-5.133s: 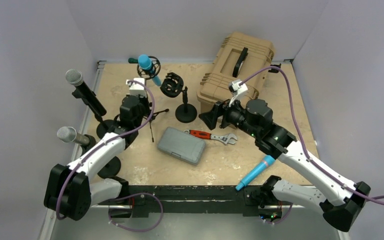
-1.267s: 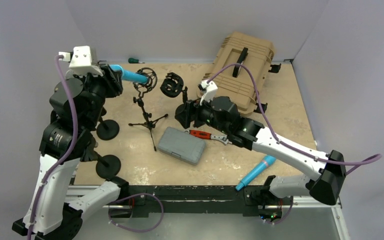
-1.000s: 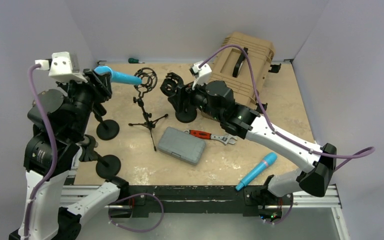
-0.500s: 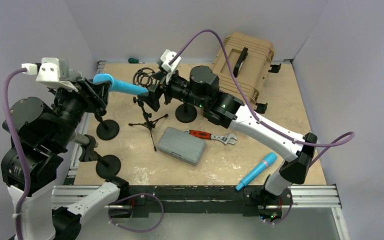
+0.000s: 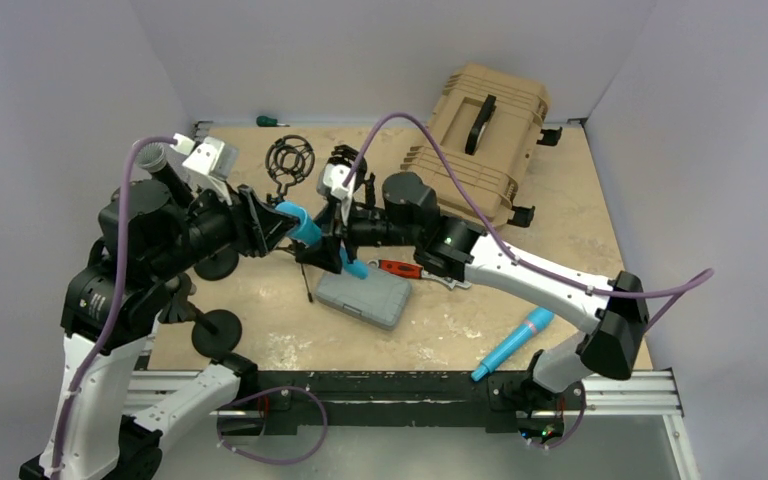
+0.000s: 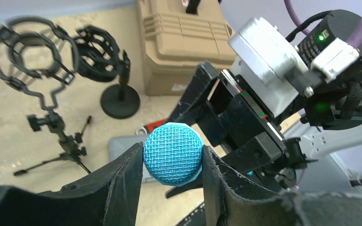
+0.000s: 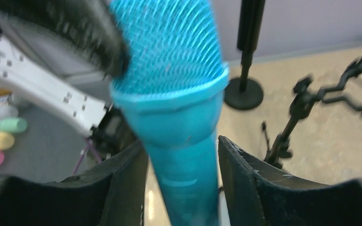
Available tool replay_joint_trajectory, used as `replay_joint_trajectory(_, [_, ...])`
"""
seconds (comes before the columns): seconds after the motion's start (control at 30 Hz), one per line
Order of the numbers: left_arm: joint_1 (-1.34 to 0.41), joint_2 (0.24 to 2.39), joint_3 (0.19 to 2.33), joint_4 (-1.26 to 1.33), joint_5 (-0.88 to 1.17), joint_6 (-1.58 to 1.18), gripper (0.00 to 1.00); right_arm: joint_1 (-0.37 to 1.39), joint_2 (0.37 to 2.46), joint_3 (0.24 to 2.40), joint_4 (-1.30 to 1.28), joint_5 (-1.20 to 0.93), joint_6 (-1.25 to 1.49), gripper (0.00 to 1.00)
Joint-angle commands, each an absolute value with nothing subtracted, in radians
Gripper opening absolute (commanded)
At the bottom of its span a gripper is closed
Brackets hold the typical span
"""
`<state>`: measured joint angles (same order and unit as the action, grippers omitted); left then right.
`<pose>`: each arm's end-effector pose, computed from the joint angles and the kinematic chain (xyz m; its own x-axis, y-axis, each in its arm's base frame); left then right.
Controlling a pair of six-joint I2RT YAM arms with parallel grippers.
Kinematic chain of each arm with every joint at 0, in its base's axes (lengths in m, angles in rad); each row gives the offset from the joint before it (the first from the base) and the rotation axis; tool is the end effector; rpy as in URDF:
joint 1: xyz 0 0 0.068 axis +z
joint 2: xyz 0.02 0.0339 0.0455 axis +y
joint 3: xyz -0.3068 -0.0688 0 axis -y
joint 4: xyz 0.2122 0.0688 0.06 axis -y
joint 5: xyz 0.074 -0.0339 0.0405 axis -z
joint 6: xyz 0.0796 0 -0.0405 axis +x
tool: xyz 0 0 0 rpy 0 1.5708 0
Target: Remove the microphone from the stand
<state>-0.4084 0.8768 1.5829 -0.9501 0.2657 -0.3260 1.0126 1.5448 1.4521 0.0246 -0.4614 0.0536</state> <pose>0.0767 -0.0560 0.4962 -0.4077 -0.1603 -0.8990 0.5136 0.7738 -0.3709 0.1679 0.3358 0.4504 -0.0893 -0.0524 -0.9946 -0.9914 0.1005 0.0837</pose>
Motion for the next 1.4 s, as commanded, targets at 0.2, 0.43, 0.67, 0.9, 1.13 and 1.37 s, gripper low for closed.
replay_joint_trajectory(0.2, [-0.411,0.915,1.499,-0.832,0.392,-0.415,0.65,1.026,1.296,1.138,0.227,-0.396,0.272,0.00])
replay_joint_trajectory(0.43, [-0.410,0.956,1.665,-0.794,0.178,-0.379,1.00,1.026,1.053,0.911,0.051,-0.018,0.467,0.00])
replay_joint_trajectory(0.67, [-0.410,0.797,1.407,-0.419,-0.042,-0.425,0.96,1.025,0.838,0.730,-0.392,0.343,1.056,0.00])
replay_joint_trajectory(0.9, [-0.410,0.740,1.258,-0.338,-0.223,-0.324,0.87,1.025,0.848,0.683,-0.703,0.380,1.467,0.00])
replay_joint_trajectory(1.13, [-0.410,0.667,1.155,-0.298,-0.237,-0.262,0.87,1.018,0.935,0.705,-0.979,0.606,1.815,0.00])
replay_joint_trajectory(1.37, [-0.410,0.606,1.085,-0.235,-0.245,-0.254,0.84,0.706,0.927,0.641,-0.823,0.575,1.588,0.00])
